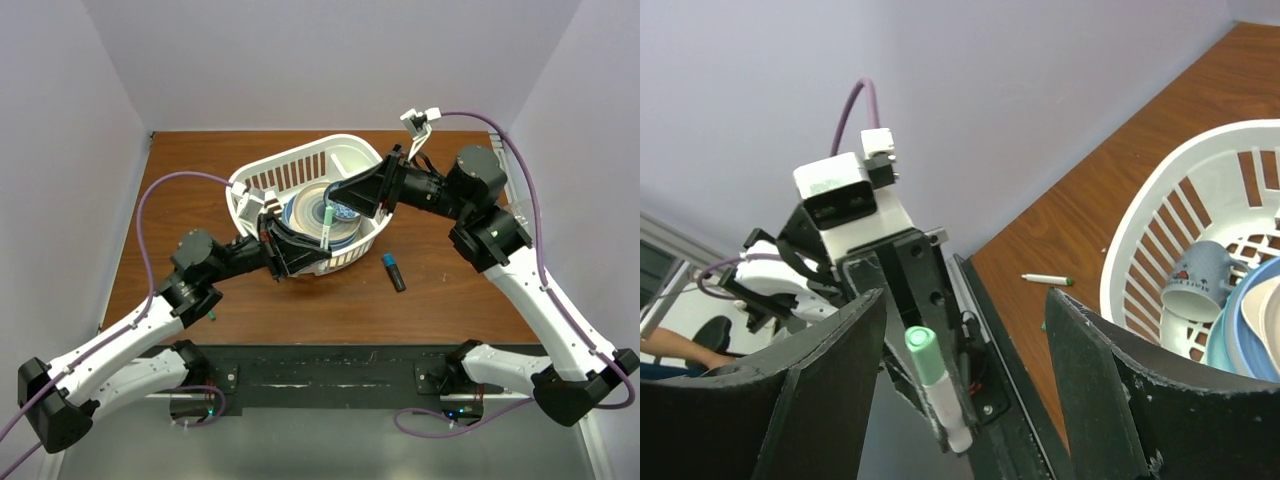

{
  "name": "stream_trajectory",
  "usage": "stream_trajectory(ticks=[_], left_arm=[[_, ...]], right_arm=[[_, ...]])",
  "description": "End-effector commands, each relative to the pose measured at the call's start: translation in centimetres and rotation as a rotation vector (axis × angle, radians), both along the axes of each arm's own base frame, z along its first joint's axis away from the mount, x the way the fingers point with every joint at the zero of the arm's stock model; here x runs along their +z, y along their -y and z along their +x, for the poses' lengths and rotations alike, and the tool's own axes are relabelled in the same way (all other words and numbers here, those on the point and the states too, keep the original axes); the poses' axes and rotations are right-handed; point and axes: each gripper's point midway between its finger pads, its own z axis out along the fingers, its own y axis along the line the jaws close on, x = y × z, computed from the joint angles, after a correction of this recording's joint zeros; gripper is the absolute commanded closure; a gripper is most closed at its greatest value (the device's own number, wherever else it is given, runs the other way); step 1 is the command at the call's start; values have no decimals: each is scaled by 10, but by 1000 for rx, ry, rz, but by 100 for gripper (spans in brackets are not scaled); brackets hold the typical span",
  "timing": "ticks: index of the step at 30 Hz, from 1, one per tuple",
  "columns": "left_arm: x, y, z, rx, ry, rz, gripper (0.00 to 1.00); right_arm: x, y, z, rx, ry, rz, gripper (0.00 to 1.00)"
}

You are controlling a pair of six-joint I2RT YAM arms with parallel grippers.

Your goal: Insert the pens into the pen caps

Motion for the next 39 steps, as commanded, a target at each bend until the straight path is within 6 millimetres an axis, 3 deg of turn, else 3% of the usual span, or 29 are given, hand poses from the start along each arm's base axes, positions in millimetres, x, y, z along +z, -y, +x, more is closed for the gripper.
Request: stream_trajectory(ticks=[1,12,17,23,28,32,39], left_arm=[[10,3,-2,-29,10,-27,100],[14,6,1,-32,7,-36,100],[15,7,3,-22,8,-28,100],[17,9,6,-20,12,-29,100],[19,11,10,-14,18,-32,100],[29,11,15,12,53,-47,100],[36,14,42,125,88,2,100]], right_arm=[[19,-3,-16,67,44,64,32],[-1,-12,-22,78,7,48,50],[-7,-12,-25,71,-1,37,65],[-27,-13,-30,75,-38,9,70],[-33,-14,-35,86,-41,-9,100],[-48,-19,-44,108,-68,-38,100],[-89,-11,-55,75,-125,-194,100]])
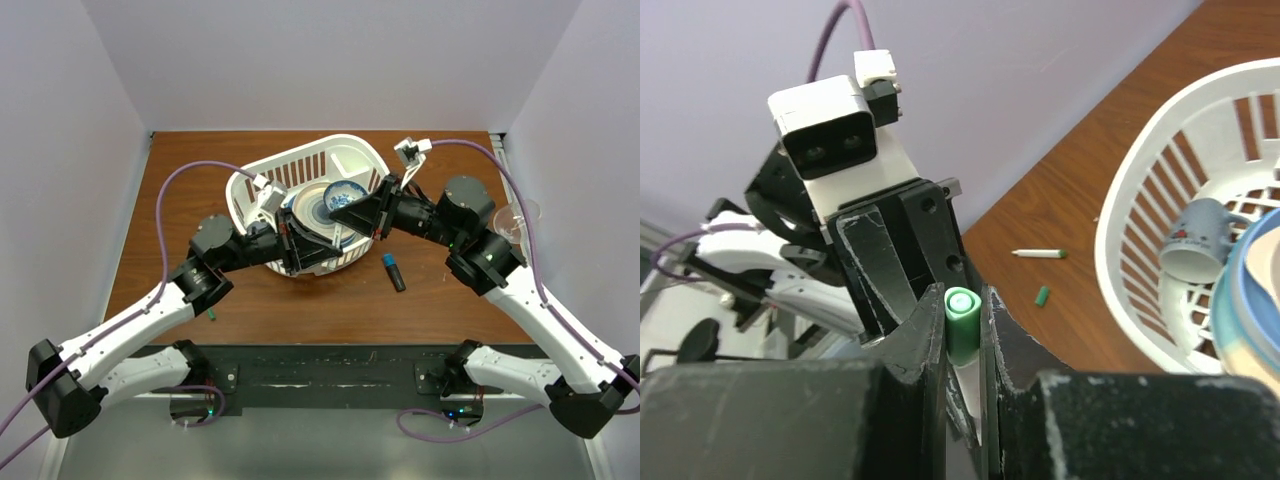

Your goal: Insert the pens into the pen caps

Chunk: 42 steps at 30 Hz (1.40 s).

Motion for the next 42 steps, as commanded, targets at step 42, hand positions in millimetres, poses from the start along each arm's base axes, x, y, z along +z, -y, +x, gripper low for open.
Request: stream_trajectory(ticks=[42], left_arm=[[93,-21,80,154,268,-122,100]], right_arm=[[-147,5,-115,330,-230,-426,100]])
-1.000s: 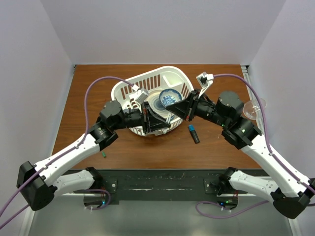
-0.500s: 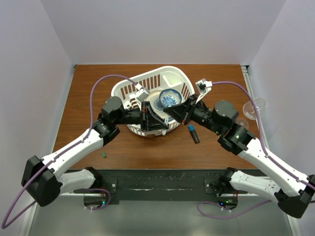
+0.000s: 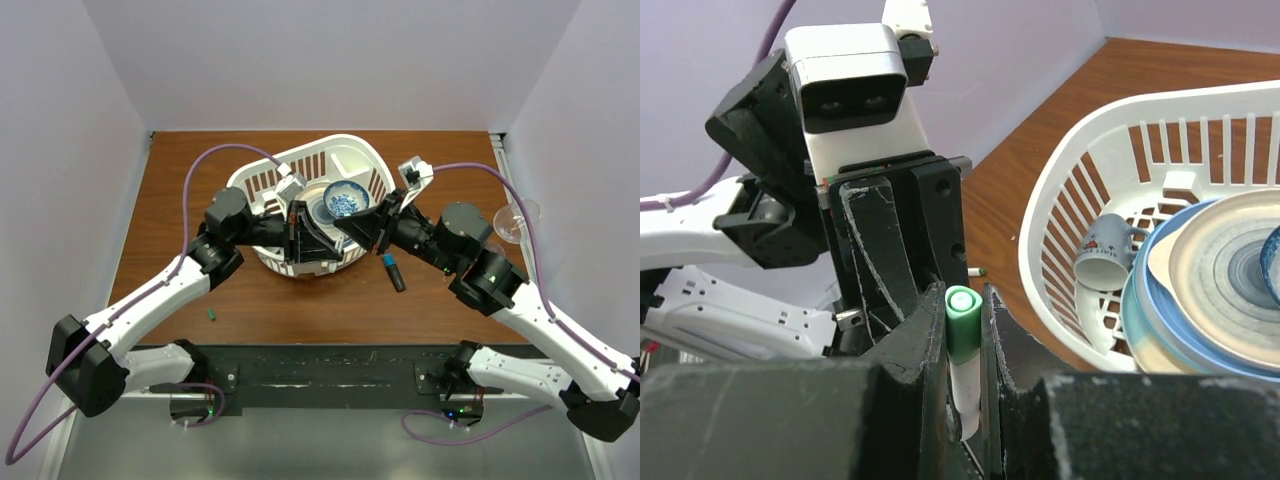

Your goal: Insert the pens into the pen caps

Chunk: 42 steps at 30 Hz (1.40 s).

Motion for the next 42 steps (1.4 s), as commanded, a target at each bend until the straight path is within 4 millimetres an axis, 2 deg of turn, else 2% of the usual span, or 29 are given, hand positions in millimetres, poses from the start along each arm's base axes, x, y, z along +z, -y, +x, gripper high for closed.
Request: stream_trajectory(ticks=[1,2,3,5,6,7,12,15,21,25,26,28,32,34,36,37,39,40,42], left_arm=[[113,-27,72,397,262,-249,100],[109,-26,68,369,246,-253,100],[120,-29,65,348,276,-311,100],[122,-29,63,329,248,-339,100],[111,-27,74,362,211,-288,100],[110,-28,79,393,234,-266,100],[112,-32,97,486,221,-214,100],[117,-32,100,500,217,-223,100],[121,-29,86,411,214,-252,100],[115,-32,91,447,240,-213,100],[119,-33,96,473,253,-205,100],[107,-34,101,493,253,-146,100],[110,-39,109,545,257,-121,100],[108,-38,111,551,240,-106,100],[113,-36,106,518,219,-158,100],[108,-33,104,491,205,-162,100],[112,-31,97,453,192,-207,100],[105,-29,94,424,177,-207,100],[112,-31,87,397,191,-248,100]], right_arm=[[-115,1,-112,438,-403,-317,100],[-113,-4,-118,481,-409,-283,100],[-107,-6,-123,506,-425,-238,100],[-108,-10,-124,514,-438,-206,100],[-112,-10,-123,497,-465,-221,100],[-112,-9,-123,489,-477,-227,100],[-123,-2,-115,367,-485,-325,100],[-126,-8,-116,367,-491,-313,100],[-143,-11,-121,425,-398,-358,100],[-135,-20,-133,513,-443,-357,100],[-135,-18,-135,514,-460,-359,100],[-128,-14,-141,516,-498,-344,100],[-142,2,-134,411,-553,-448,100],[-142,3,-127,360,-539,-457,100],[-139,0,-125,344,-507,-444,100],[-139,-3,-125,349,-489,-443,100],[-142,-7,-131,382,-489,-425,100],[-132,-12,-133,409,-460,-374,100],[-127,-14,-136,424,-460,-332,100]])
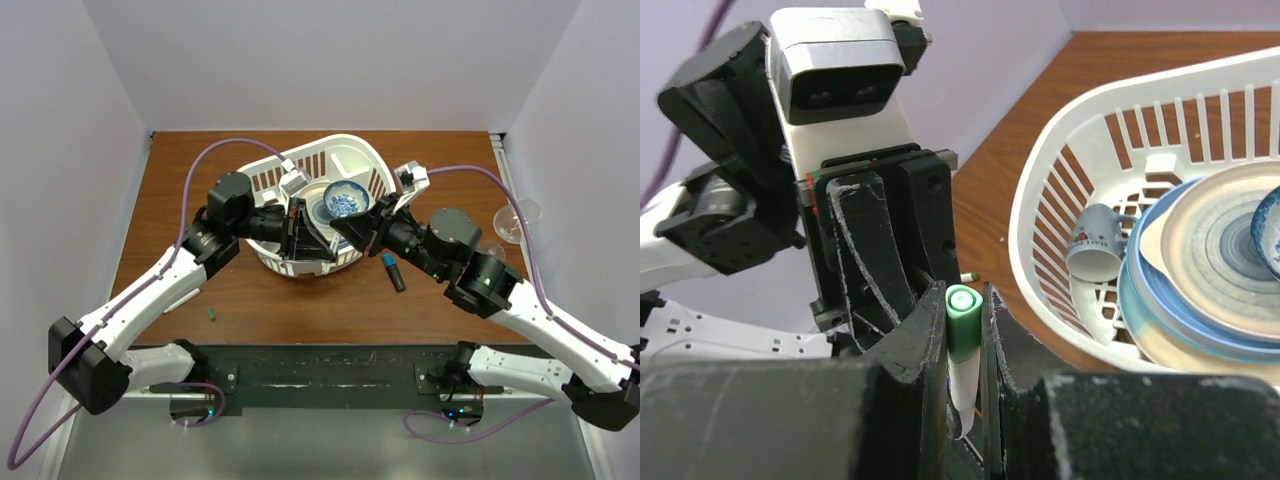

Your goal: Insert the pens into the pen caps

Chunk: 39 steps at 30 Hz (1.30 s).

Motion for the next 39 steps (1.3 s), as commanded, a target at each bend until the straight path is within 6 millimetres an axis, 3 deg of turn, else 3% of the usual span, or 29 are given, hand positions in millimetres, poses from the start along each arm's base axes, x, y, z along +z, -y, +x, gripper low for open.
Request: stream_trajectory(ticks=[1,5,8,14,19,22,23,27,33,35,36,37,39], left_arm=[[113,-22,87,420,296,-350,100],[115,-26,84,392,281,-368,100],[106,-27,87,406,288,-328,100],[85,-35,84,449,304,-257,100],[75,-40,75,450,299,-246,100],[75,-43,67,444,301,-260,100],[74,-44,65,441,298,-260,100],[73,-48,57,442,297,-259,100],[60,-57,59,502,288,-183,100],[48,-65,69,578,245,-104,100],[53,-70,74,616,265,-78,100],[36,-81,83,694,213,9,100],[42,-99,94,795,219,67,100]], right_arm=[[-116,-7,-138,532,-419,-279,100],[-120,-7,-143,578,-407,-294,100],[-120,-7,-145,599,-414,-326,100],[-107,-6,-128,486,-408,-334,100],[-60,-12,-104,371,-310,-224,98],[-38,-16,-89,314,-260,-181,92],[-34,-18,-88,311,-247,-171,90],[-25,-18,-77,259,-224,-146,63],[-1,-8,-73,212,-171,-83,47],[0,-3,-75,216,-157,-87,36],[1,-1,-74,213,-150,-94,32],[-5,2,-75,207,-155,-113,27],[-9,10,-73,184,-146,-127,17]])
